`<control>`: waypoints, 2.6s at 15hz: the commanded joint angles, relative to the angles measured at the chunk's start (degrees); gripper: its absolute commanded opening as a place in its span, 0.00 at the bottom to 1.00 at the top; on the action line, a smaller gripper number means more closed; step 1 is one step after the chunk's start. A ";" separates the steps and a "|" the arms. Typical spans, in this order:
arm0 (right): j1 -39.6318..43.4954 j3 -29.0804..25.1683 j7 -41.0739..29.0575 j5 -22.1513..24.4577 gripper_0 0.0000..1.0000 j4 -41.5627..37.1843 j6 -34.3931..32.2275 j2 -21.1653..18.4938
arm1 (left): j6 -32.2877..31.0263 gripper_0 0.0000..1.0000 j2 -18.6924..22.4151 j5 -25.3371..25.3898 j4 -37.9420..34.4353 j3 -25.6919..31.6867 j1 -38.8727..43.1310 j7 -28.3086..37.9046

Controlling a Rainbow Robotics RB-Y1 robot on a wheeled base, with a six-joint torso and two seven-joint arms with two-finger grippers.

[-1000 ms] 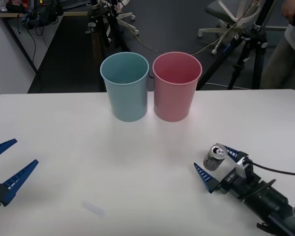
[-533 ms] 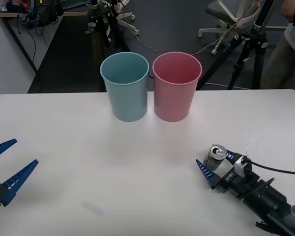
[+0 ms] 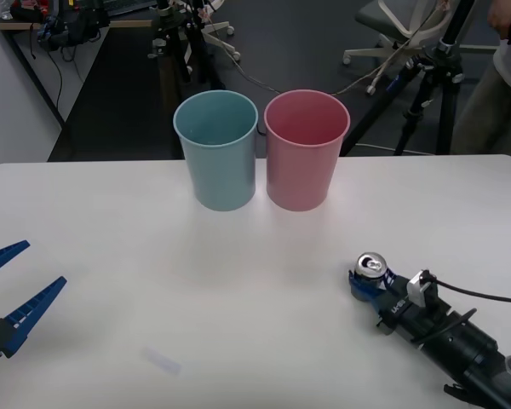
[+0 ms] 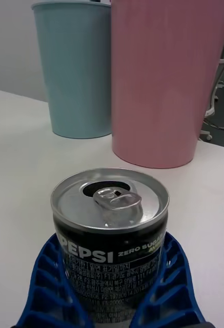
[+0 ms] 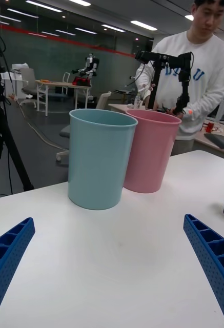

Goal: Grasp the object on the table and drop it into the matching bin: aluminum can to the light blue bin, PET bottle to the pink bin.

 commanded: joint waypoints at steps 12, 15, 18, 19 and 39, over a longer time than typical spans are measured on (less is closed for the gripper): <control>11.17 -0.49 -13.34 4.31 0.00 -26.55 2.61 -0.04 | 0.00 1.00 0.00 0.00 0.00 0.00 0.00 0.00; 15.83 0.30 -22.57 8.00 0.00 -37.62 4.54 -0.04 | 0.00 1.00 0.00 0.00 0.00 0.00 0.00 0.00; 18.91 0.74 -33.29 12.39 0.00 -47.64 5.77 -0.04 | 0.00 1.00 0.00 0.00 0.00 0.00 0.00 0.00; 19.08 0.83 -36.46 13.80 0.00 -50.19 5.95 -0.04 | 0.00 1.00 0.00 0.00 0.00 0.00 0.00 0.00; -15.63 22.36 -82.51 54.32 0.00 -45.80 33.98 0.31 | 0.00 1.00 0.00 0.00 0.00 0.00 0.00 0.00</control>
